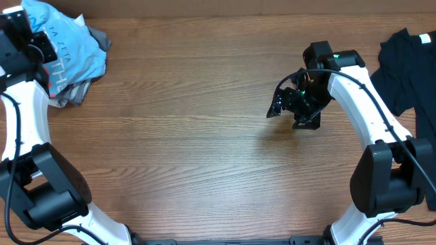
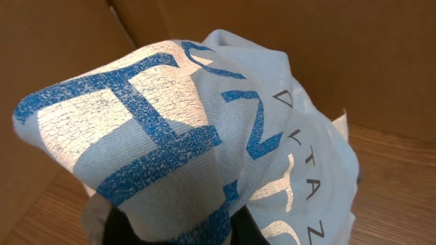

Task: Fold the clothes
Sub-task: 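Grasp the folded blue shirt with the left gripper and carry it to the top-left pile, then lower the shirt onto the clothes stack and open the left gripper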

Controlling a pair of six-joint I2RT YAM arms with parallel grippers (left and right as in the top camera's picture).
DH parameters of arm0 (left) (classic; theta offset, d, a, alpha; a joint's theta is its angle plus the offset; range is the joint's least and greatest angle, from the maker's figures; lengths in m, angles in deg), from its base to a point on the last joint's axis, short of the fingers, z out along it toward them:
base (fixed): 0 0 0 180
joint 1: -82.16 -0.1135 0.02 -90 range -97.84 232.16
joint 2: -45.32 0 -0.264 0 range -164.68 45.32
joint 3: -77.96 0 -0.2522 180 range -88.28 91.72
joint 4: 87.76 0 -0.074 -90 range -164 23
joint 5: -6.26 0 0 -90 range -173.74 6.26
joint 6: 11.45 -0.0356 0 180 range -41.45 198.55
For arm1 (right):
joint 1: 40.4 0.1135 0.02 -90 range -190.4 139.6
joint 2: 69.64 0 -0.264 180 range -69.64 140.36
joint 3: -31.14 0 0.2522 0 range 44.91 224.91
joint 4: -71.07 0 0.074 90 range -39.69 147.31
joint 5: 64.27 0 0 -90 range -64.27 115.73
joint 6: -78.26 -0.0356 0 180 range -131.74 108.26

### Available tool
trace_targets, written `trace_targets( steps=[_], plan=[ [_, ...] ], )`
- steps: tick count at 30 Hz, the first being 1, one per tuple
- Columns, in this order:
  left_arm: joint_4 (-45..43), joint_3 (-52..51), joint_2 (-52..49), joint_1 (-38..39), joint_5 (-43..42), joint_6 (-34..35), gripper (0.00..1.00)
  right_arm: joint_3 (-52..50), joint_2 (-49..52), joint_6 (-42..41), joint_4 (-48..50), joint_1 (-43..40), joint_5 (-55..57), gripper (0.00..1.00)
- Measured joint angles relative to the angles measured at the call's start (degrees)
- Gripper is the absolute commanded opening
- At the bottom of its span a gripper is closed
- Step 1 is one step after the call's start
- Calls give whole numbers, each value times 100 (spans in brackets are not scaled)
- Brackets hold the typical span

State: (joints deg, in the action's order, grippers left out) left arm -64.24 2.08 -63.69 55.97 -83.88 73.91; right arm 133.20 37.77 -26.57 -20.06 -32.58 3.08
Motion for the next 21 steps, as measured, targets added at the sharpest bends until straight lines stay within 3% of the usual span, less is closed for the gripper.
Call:
trace_targets(
  steps=[10,15,16,17,20,21],
  plan=[
    [-286,24,-667,-297,129,9,13,0,0,0,-166,0,11,86],
    [-407,44,-1158,-501,651,90,18,0,0,0,-212,0,17,86],
    [-407,44,-1213,-542,745,109,27,0,0,0,-216,0,17,86],
    [-407,44,-1268,-605,859,129,44,0,0,2,-216,0,15,86],
    [-407,44,-1316,-817,1040,170,54,0,0,-2,-214,0,20,86],
    [-413,46,-1316,-894,1082,166,61,0,0,0,-214,0,17,86]
  ],
)
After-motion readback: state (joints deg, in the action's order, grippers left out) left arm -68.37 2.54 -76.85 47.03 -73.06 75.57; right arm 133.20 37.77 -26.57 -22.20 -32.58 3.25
